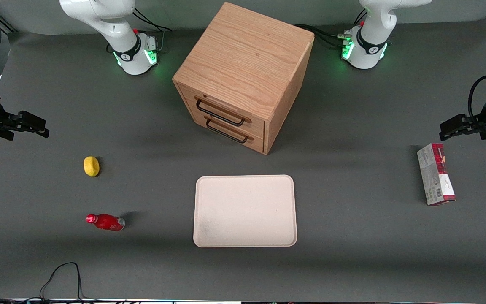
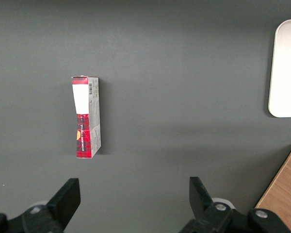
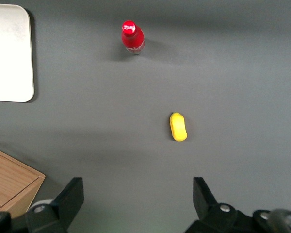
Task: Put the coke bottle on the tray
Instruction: 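Move the right gripper down toward the red Coca-Cola bottle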
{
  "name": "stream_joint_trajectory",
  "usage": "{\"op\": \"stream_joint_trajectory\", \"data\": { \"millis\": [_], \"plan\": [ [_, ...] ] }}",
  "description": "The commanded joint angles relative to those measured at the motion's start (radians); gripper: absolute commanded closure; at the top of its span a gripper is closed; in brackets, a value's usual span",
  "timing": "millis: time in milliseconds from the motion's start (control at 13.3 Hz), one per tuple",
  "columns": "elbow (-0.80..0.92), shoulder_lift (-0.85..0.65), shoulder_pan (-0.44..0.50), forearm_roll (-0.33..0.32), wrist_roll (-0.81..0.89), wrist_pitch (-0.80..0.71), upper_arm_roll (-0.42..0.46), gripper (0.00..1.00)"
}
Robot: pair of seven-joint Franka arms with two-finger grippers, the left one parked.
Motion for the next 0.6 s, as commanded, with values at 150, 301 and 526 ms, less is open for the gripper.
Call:
{"op": "stream_joint_trajectory", "data": {
  "millis": [150,301,526],
  "plan": [
    [0.013,0.002,-0.005,0.000,0.028,-0.019,0.007,0.00],
    [0.016,0.005,-0.006,0.001,0.027,-0.013,0.007,0.00],
    [0.065,0.040,-0.005,0.001,0.027,-0.011,0.007,0.00]
  ]
}}
